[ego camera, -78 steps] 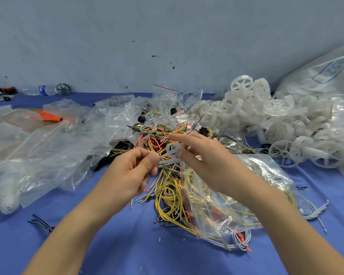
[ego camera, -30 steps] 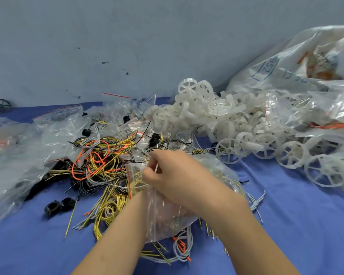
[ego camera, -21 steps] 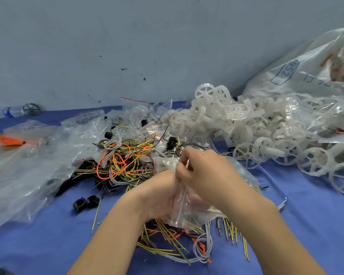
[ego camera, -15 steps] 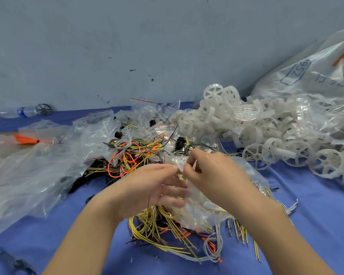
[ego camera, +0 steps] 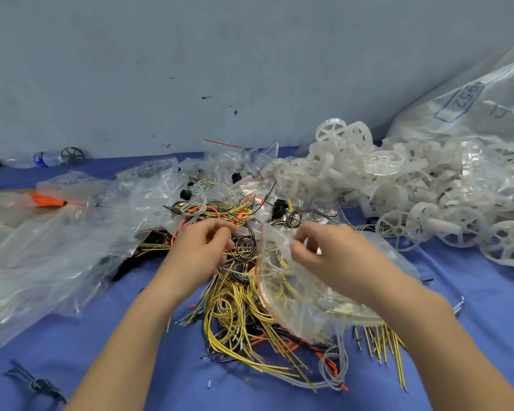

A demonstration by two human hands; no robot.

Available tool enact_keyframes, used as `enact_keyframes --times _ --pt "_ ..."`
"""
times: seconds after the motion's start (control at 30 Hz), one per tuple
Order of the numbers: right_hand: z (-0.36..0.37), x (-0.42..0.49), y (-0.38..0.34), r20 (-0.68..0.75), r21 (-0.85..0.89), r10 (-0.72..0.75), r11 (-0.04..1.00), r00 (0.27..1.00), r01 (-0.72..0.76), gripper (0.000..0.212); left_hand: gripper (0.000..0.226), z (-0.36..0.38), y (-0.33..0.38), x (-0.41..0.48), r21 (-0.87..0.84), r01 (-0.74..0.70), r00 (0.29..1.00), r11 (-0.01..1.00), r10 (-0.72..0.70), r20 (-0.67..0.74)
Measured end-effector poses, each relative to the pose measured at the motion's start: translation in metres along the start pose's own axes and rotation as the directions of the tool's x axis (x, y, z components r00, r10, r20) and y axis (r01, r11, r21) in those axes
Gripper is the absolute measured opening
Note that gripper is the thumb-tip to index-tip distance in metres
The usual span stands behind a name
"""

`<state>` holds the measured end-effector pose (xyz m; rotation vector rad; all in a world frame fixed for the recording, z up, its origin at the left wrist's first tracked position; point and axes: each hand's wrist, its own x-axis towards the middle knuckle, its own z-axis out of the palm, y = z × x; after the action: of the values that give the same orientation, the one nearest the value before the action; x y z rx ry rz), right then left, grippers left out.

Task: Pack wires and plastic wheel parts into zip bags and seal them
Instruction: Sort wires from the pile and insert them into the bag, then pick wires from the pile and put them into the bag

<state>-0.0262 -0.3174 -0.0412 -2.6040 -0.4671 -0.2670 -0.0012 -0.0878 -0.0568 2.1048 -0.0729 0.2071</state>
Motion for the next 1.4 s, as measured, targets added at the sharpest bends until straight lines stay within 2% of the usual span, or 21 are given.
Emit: enact_keyframes --times 0.1,0.17,0.27,0.4,0.5,0.63,0.67,0.87,0.97,1.03,1.1,1.2,1.27,1.33,1.4 --pt "-0.017 -0.002 0.01 -0.02 0.081 0.057 0.995 0.998 -0.055 0.019 0.02 0.006 0.007 -0.003 0.172 -0.09 0.991 0.981 0.07 0.115" --pt "-0.028 -0.004 0.017 -0.101 0.156 0.093 0.985 0.99 -0.077 0.019 0.018 0.004 0.012 -0.007 0.268 -0.13 0.982 0.955 0.086 0.17" --pt "-0.036 -0.005 0.023 -0.222 0.22 0.139 0.971 0.965 -0.089 0.018 0.017 -0.002 0.016 -0.016 0.309 -0.153 0.959 0.939 0.065 0.275" --pt "-0.039 -0.006 0.024 -0.314 0.243 0.174 0.965 0.933 -0.099 0.018 0.02 -0.002 0.016 -0.028 0.386 -0.15 0.952 0.91 0.028 0.305" --pt "-0.04 -0.006 0.021 -0.313 0.287 0.164 0.955 0.935 -0.072 0.018 0.023 0.001 0.014 -0.034 0.401 -0.148 0.955 0.904 0.025 0.296" --pt "-0.031 -0.003 0.01 -0.073 0.386 0.077 0.922 0.994 -0.043 0.03 0.022 0.009 0.012 -0.037 0.388 -0.168 0.946 0.906 0.037 0.323" --pt "-0.031 -0.002 0.01 -0.049 0.406 0.061 0.913 0.997 -0.036 0.033 0.02 0.011 0.011 -0.037 0.384 -0.179 0.941 0.906 0.044 0.335" --pt "-0.059 -0.001 0.03 -0.262 0.665 0.199 0.746 0.944 0.028 0.032 0.02 0.018 0.006 -0.039 0.423 -0.255 0.911 0.87 0.071 0.405" --pt "-0.064 -0.002 0.036 -0.283 0.667 0.209 0.745 0.936 0.036 0.032 0.028 0.02 0.006 -0.038 0.407 -0.257 0.925 0.877 0.101 0.366" --pt "-0.067 -0.005 0.04 -0.277 0.665 0.217 0.746 0.936 0.024 0.032 0.039 0.022 0.009 -0.035 0.334 -0.208 0.956 0.919 0.118 0.27" --pt "-0.069 -0.007 0.047 -0.273 0.656 0.241 0.755 0.931 -0.003 0.031 0.046 0.025 0.013 -0.031 0.183 -0.091 0.981 0.979 0.056 0.187" --pt "-0.067 -0.008 0.064 -0.271 0.585 0.347 0.8 0.898 -0.133 0.026 0.065 0.03 0.024 -0.031 0.015 0.047 0.98 0.999 -0.049 0.192" --pt "-0.059 -0.009 0.078 -0.262 0.422 0.432 0.856 0.863 -0.299 0.023 0.063 0.035 0.03 -0.034 0.027 0.068 0.977 0.997 -0.072 0.199" --pt "-0.046 -0.012 0.089 -0.209 0.271 0.508 0.851 0.836 -0.45 0.024 0.053 0.04 0.033 -0.038 0.107 0.037 0.983 0.994 -0.055 0.173" --pt "-0.03 -0.015 0.094 -0.101 0.147 0.557 0.828 0.824 -0.542 0.035 0.045 0.046 0.033 -0.038 0.198 -0.007 0.985 0.98 -0.027 0.169"
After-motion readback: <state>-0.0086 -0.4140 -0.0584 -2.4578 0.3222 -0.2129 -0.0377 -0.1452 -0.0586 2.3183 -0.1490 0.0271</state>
